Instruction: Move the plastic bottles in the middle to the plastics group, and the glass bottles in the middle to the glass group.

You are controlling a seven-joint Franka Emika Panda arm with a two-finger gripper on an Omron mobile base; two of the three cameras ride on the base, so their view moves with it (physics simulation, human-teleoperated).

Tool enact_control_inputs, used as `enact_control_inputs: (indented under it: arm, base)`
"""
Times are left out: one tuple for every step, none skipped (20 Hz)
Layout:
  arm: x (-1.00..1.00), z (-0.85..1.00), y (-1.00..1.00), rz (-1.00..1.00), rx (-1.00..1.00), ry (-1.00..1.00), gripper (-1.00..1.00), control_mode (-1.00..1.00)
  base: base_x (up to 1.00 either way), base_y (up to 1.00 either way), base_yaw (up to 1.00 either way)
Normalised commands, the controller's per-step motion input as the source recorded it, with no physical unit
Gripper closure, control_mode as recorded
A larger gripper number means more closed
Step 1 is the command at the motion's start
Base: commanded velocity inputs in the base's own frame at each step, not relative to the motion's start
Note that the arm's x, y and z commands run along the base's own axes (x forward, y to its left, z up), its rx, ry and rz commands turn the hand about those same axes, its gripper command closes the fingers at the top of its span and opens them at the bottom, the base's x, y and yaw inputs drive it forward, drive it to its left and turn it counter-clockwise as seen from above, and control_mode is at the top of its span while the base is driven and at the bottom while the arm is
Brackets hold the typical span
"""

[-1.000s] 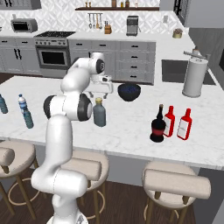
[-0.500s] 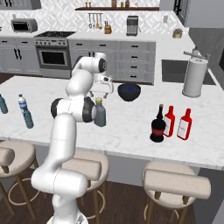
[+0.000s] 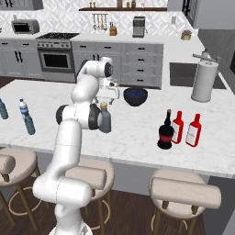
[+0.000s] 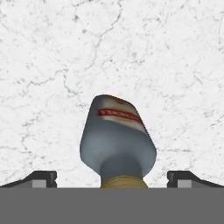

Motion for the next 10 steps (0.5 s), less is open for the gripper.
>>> enact_control_inputs:
  arm:
    - [-0.08, -0.03, 0.0, 0.0, 0.0, 0.0, -1.0, -1.0]
    - [-0.12, 0.0, 0.0, 0.0, 0.0, -0.02, -1.0, -1.0]
    - [-0.14, 0.0, 0.0, 0.0, 0.0, -0.05, -1.0, -1.0]
    - [-0.11, 0.0, 0.0, 0.0, 0.0, -0.08, -1.0, -1.0]
    - [-0.11, 0.01, 0.0, 0.0, 0.0, -0.08, -1.0, -1.0]
    - [-0.13, 0.02, 0.0, 0.0, 0.0, -0.09, -1.0, -1.0]
    - [-0.16, 0.0, 0.0, 0.0, 0.0, -0.09, -1.0, -1.0]
    - [-0.14, 0.0, 0.0, 0.0, 0.0, -0.11, -1.0, -1.0]
    - [-0.15, 0.0, 0.0, 0.0, 0.0, -0.14, -1.0, -1.0]
    - [-0.14, 0.0, -0.02, 0.0, 0.0, -0.14, -1.0, -1.0]
  base:
    - [0.0, 0.0, 0.0]
    - [0.0, 0.0, 0.0]
    - [0.0, 0.0, 0.0]
    - [0.0, 0.0, 0.0]
    - [0.0, 0.0, 0.0]
    - [0.0, 0.0, 0.0]
    - [0.0, 0.0, 0.0]
    - [0.0, 0.0, 0.0]
    - [0.0, 0.0, 0.0]
    - [0.0, 0.0, 0.0]
